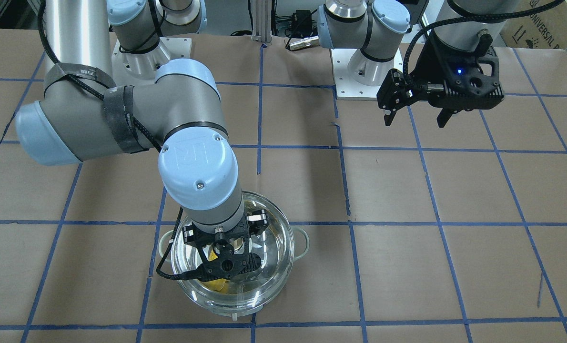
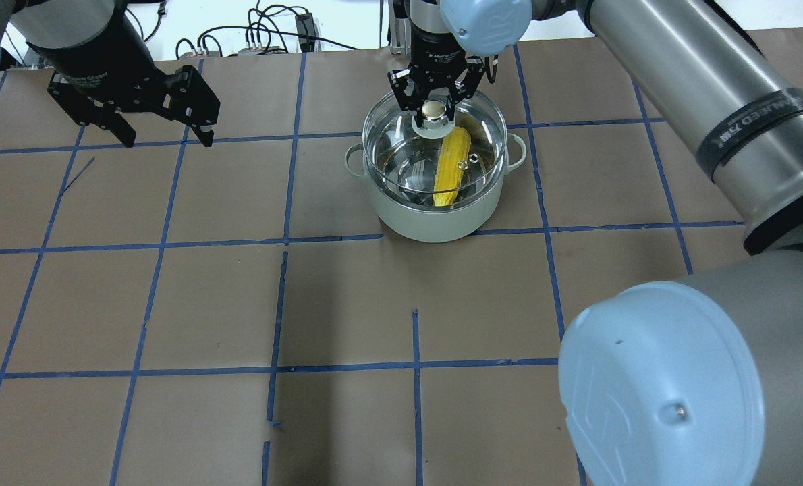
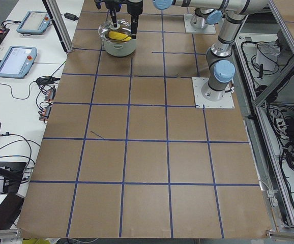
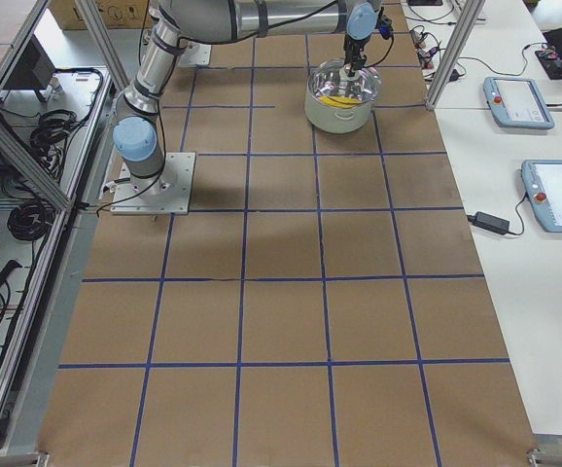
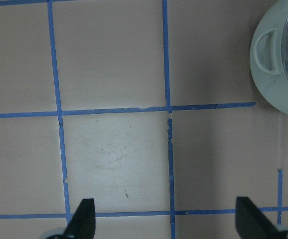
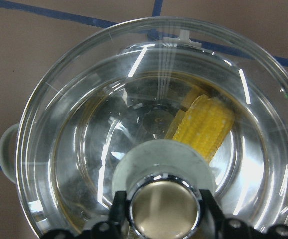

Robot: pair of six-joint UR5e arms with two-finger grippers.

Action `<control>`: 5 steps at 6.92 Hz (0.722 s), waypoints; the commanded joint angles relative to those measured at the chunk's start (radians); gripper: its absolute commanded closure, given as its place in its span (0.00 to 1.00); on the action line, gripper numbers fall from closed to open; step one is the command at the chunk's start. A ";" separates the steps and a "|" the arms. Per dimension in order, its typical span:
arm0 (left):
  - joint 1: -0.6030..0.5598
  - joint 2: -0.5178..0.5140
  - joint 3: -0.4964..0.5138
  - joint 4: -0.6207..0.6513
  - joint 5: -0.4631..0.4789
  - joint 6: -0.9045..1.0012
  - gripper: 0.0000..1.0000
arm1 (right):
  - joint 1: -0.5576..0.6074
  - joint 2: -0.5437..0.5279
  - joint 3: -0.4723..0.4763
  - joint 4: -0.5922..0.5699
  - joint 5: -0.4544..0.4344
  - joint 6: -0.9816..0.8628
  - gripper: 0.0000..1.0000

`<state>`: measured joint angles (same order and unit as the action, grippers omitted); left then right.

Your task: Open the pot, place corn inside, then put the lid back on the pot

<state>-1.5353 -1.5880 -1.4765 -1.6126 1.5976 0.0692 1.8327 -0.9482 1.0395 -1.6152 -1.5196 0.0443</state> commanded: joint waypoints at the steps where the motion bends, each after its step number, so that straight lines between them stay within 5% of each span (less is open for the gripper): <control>1: 0.000 0.000 -0.001 0.000 0.001 0.000 0.00 | 0.000 -0.004 0.000 0.005 -0.002 0.000 0.95; 5: 0.000 0.000 -0.001 0.000 0.001 0.000 0.00 | 0.000 -0.009 0.023 0.006 0.001 -0.003 0.95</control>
<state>-1.5355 -1.5877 -1.4772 -1.6122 1.5984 0.0690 1.8331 -0.9561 1.0545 -1.6093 -1.5203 0.0424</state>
